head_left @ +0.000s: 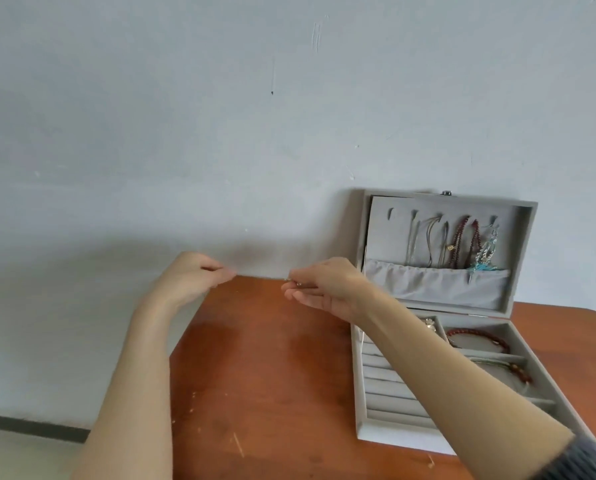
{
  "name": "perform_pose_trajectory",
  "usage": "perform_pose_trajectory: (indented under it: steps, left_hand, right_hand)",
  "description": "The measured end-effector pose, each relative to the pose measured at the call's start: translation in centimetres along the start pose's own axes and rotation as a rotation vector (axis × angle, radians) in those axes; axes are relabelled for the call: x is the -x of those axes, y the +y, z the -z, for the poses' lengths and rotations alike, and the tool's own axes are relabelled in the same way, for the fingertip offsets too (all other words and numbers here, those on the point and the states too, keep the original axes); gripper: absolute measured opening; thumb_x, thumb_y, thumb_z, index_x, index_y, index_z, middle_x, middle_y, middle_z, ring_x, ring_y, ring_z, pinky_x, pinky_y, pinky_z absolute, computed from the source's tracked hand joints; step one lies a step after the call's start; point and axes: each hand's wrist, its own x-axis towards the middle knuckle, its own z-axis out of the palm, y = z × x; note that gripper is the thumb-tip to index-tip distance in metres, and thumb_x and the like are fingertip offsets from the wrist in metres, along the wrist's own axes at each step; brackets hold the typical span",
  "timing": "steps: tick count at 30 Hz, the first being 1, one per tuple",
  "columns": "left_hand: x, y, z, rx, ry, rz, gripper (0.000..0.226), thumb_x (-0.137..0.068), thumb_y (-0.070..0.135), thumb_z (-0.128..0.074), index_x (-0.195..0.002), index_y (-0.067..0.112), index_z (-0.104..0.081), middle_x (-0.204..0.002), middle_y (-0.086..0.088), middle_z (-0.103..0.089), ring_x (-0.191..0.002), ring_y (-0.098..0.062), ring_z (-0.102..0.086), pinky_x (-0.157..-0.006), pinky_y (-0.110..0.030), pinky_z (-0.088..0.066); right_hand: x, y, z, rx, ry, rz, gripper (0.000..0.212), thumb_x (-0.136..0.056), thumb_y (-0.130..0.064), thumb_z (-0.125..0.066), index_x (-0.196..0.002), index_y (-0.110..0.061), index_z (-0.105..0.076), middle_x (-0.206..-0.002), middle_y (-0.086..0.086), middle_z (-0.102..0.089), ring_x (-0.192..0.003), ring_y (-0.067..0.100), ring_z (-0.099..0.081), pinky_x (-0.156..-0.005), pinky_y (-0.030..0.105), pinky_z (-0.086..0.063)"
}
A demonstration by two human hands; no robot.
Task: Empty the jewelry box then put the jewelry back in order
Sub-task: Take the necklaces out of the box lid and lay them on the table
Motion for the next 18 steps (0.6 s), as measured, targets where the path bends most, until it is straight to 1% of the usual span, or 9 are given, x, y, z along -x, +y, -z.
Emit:
perform_pose_trajectory:
  steps: [4,7,9,11,13,15,16,17,18]
  left_hand:
    - [-1.0,-1.8,-2.9,0.057,-0.004,0.089,0.019,-0.081,0.03,-0.069,-0.084,0.012,-0.069,-0.073,-0.001,-0.063,-0.07,-0.014,-0.055,-0.072,-0.029,-0.041]
    - [-1.9,-2.2,-3.4,0.015,0.135,0.101,0.025,-0.079,0.036,-0.07,-0.087,0.012,-0.07,-0.089,-0.006,-0.067,-0.086,-0.023,-0.059,-0.085,-0.036,-0.047]
    - [-2.2,-2.2,-3.5,-0.04,0.202,0.084,0.024,-0.079,0.038,-0.068,-0.083,0.014,-0.071,-0.09,-0.006,-0.069,-0.091,-0.026,-0.06,-0.088,-0.04,-0.049]
    - [-2.5,-2.4,-3.7,-0.051,0.208,0.064,0.025,-0.081,0.037,-0.067,-0.074,0.012,-0.07,-0.082,-0.011,-0.07,-0.083,-0.026,-0.061,-0.084,-0.039,-0.049]
    - [-2.5,-2.6,-3.9,-0.044,0.195,0.076,0.026,-0.082,0.037,-0.065,-0.065,0.017,-0.067,-0.075,-0.011,-0.07,-0.073,-0.021,-0.061,-0.081,-0.036,-0.05]
    - [-2.3,-2.8,-3.9,-0.03,0.183,0.086,0.024,-0.082,0.037,-0.065,-0.061,0.025,-0.064,-0.072,-0.008,-0.07,-0.064,-0.014,-0.059,-0.069,-0.027,-0.049]
    - [-2.3,-2.9,-3.9,-0.013,0.18,0.085,0.022,-0.082,0.036,-0.065,-0.061,0.027,-0.064,-0.072,-0.008,-0.07,-0.06,-0.012,-0.057,-0.061,-0.023,-0.045]
    - [-2.2,-3.0,-3.9,0.007,0.177,0.084,0.02,-0.082,0.034,-0.066,-0.063,0.028,-0.064,-0.072,-0.008,-0.07,-0.057,-0.011,-0.056,-0.056,-0.019,-0.042]
    - [-2.2,-3.0,-3.9,0.024,0.173,0.082,0.018,-0.082,0.033,-0.066,-0.064,0.028,-0.065,-0.073,-0.009,-0.07,-0.056,-0.012,-0.057,-0.055,-0.018,-0.04]
  right_hand:
    - [-2.9,0.3,-0.2,0.146,0.149,-0.043,0.008,-0.09,0.002,-0.051,-0.084,0.003,-0.056,-0.067,0.012,-0.057,-0.051,0.012,-0.052,-0.037,0.015,-0.041]
    - [-3.9,0.8,0.0,0.253,0.21,-0.07,0.017,-0.09,0.004,-0.047,-0.074,0.001,-0.055,-0.062,0.011,-0.049,-0.048,0.014,-0.041,-0.031,0.016,-0.029]
    - [-4.2,1.0,0.2,0.269,0.251,-0.081,0.02,-0.088,0.004,-0.049,-0.07,0.0,-0.055,-0.06,0.01,-0.046,-0.048,0.013,-0.039,-0.03,0.016,-0.027]
    - [-4.4,1.3,0.2,0.292,0.296,-0.074,0.019,-0.087,0.004,-0.052,-0.069,-0.001,-0.055,-0.059,0.009,-0.047,-0.046,0.013,-0.039,-0.034,0.016,-0.029]
    - [-4.5,1.8,0.1,0.355,0.348,-0.051,0.022,-0.087,0.001,-0.053,-0.065,-0.003,-0.054,-0.054,0.007,-0.049,-0.04,0.012,-0.037,-0.04,0.018,-0.03]
    - [-4.6,2.4,-0.1,0.378,0.388,-0.032,0.023,-0.087,0.0,-0.053,-0.065,-0.004,-0.057,-0.044,0.003,-0.049,-0.028,0.008,-0.036,-0.037,0.016,-0.029]
    - [-4.6,2.6,-0.2,0.366,0.403,-0.022,0.016,-0.087,0.001,-0.054,-0.073,-0.001,-0.062,-0.043,0.003,-0.048,-0.026,0.005,-0.037,-0.036,0.014,-0.029]
    - [-4.7,2.9,-0.2,0.379,0.43,0.004,0.01,-0.086,0.001,-0.055,-0.087,0.005,-0.065,-0.048,0.005,-0.05,-0.03,0.006,-0.041,-0.039,0.014,-0.032]
    - [-4.8,3.1,-0.3,0.422,0.464,0.037,0.017,-0.084,0.0,-0.057,-0.097,0.008,-0.065,-0.058,0.009,-0.053,-0.041,0.011,-0.048,-0.045,0.018,-0.039]
